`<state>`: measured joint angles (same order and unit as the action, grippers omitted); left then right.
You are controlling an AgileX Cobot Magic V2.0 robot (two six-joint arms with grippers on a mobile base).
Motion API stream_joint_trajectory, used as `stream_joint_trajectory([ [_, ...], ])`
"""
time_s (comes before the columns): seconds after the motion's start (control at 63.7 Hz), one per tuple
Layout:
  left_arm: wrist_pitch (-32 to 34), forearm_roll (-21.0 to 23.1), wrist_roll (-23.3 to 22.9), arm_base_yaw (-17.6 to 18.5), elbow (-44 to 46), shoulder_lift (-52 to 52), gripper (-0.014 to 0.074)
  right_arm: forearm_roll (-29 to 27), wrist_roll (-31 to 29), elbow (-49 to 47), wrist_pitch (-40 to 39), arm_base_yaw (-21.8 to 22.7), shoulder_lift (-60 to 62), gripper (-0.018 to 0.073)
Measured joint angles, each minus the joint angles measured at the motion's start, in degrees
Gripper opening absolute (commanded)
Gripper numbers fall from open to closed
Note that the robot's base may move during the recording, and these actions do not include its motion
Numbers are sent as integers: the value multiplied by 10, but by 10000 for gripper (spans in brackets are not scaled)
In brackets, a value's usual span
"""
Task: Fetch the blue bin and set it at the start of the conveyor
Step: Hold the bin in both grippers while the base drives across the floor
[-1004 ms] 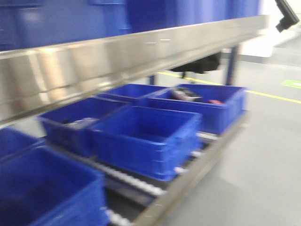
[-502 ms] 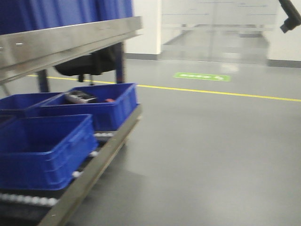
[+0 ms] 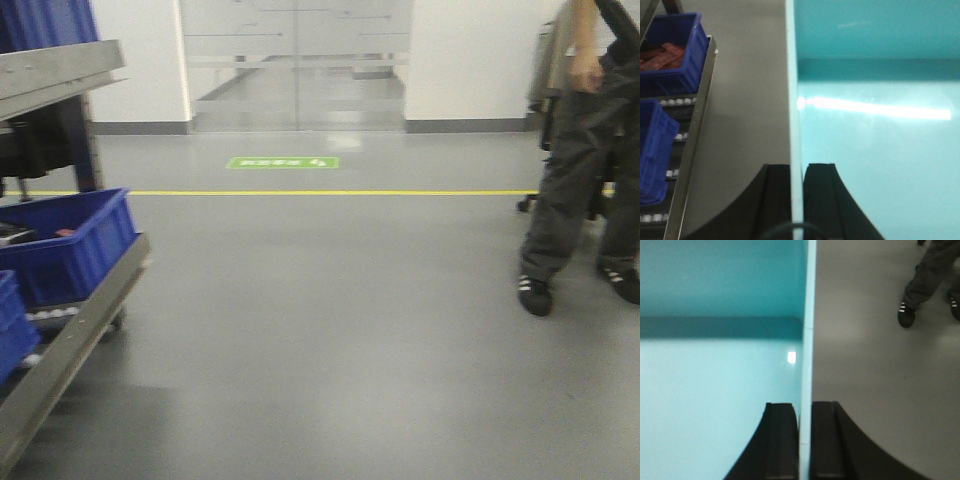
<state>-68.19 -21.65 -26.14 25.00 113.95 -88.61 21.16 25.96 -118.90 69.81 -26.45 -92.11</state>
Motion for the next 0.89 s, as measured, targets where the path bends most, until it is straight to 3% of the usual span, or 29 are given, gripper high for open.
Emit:
stream_joint_trajectory([
  [0.895, 0, 1, 0, 0, 0, 0, -111, 5, 7, 0, 4, 0, 0, -165],
])
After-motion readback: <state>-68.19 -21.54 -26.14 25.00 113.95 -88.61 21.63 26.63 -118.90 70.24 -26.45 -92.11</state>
